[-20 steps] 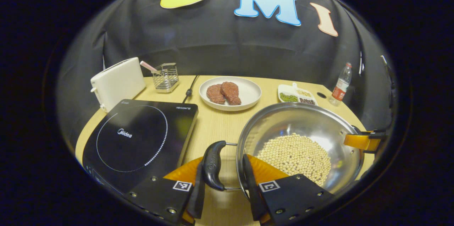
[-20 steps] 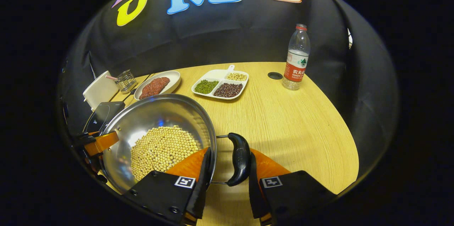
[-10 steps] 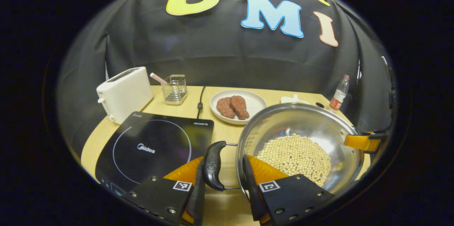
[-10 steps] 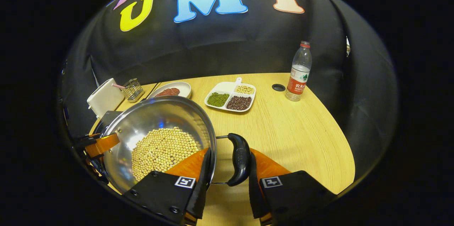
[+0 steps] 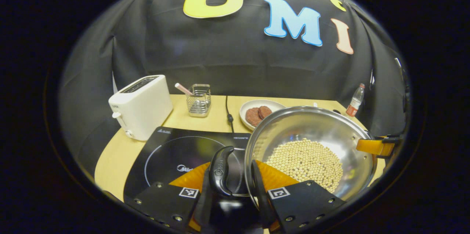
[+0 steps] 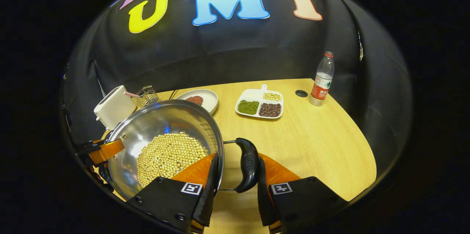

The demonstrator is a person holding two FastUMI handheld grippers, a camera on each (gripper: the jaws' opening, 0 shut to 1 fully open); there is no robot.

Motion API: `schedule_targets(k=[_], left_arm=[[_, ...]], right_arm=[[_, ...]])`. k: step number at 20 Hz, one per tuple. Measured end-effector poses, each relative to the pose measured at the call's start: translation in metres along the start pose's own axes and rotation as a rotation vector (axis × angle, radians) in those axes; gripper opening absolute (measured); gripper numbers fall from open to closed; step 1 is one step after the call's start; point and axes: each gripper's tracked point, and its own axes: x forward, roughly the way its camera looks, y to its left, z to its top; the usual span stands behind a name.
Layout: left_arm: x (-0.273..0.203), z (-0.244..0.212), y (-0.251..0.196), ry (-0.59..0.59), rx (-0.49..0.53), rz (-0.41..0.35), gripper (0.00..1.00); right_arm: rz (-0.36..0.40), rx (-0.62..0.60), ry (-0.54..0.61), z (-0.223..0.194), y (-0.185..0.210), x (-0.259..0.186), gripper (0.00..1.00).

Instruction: First push the handle of the pot to place it horizontally, then grasp the pot with both hands and set it on the induction cooktop.

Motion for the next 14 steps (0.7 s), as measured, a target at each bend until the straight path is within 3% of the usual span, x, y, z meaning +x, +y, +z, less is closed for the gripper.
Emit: schedule_targets(k=[1, 8, 9, 10, 14], left_arm=[[-0.001, 0.002, 0.01, -0.001, 0.001, 0.002, 0.5], [-0.004, 0.008, 0.068, -0.005, 0.014, 0.016, 0.5], [-0.004, 0.007, 0.074, -0.005, 0.016, 0.017, 0.53], [-0.004, 0.008, 0.08, -0.006, 0.016, 0.017, 0.56], [-0.004, 0.009, 0.103, -0.01, 0.013, 0.017, 0.53]], right_arm=[[0.003, 0.001, -0.001, 0.001, 0.008, 0.001, 0.5], [0.019, 0.015, 0.006, -0.002, 0.061, 0.006, 0.53], [0.02, 0.017, 0.006, -0.002, 0.067, 0.006, 0.5], [0.02, 0.019, 0.007, -0.004, 0.073, 0.007, 0.53], [0.021, 0.022, 0.003, -0.002, 0.096, 0.01, 0.53]])
